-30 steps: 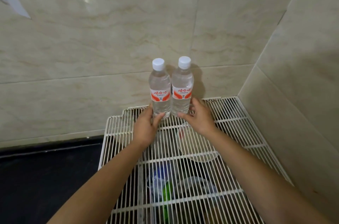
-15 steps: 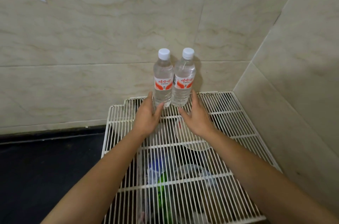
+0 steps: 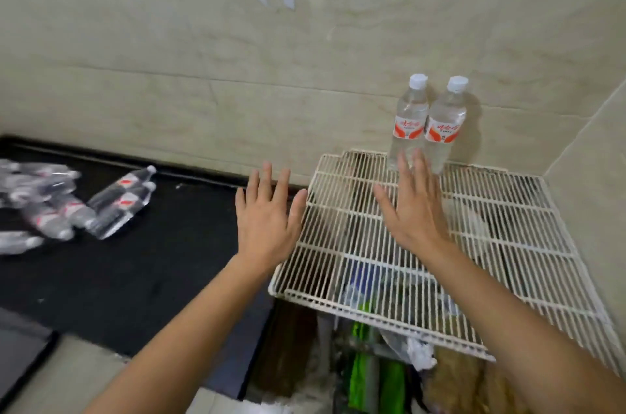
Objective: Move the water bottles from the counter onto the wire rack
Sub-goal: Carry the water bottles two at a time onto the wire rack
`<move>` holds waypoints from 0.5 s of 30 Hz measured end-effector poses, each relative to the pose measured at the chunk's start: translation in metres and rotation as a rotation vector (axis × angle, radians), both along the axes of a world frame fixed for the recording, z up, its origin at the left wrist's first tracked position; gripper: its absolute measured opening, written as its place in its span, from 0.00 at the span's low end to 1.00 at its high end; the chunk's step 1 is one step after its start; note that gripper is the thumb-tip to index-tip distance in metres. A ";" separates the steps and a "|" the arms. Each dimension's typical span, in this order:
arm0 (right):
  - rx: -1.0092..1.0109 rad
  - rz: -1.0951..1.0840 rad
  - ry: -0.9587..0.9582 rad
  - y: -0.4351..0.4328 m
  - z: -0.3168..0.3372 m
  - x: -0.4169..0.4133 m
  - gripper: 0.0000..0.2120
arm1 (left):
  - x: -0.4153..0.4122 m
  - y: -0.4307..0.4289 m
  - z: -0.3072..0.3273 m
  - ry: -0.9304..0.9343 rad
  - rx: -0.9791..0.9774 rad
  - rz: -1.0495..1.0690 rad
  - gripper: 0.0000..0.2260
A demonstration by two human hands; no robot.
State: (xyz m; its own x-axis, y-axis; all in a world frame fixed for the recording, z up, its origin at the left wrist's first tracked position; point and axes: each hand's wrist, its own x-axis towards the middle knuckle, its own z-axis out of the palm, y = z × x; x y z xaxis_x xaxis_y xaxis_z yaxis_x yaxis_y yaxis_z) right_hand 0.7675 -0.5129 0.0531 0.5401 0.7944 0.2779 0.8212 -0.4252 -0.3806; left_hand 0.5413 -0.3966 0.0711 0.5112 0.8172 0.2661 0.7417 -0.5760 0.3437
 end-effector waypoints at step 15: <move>0.071 0.405 -0.016 0.172 0.005 -0.327 0.35 | -0.390 0.070 -0.009 0.096 0.131 0.374 0.31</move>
State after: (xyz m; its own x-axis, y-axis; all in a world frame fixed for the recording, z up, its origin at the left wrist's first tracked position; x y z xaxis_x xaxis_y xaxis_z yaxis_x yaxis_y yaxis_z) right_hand 0.4408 -0.3411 0.0578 0.1824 0.9207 0.3452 0.9230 -0.0393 -0.3828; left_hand 0.1516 -0.3266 0.0622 0.2127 0.9138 0.3459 0.9335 -0.2946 0.2044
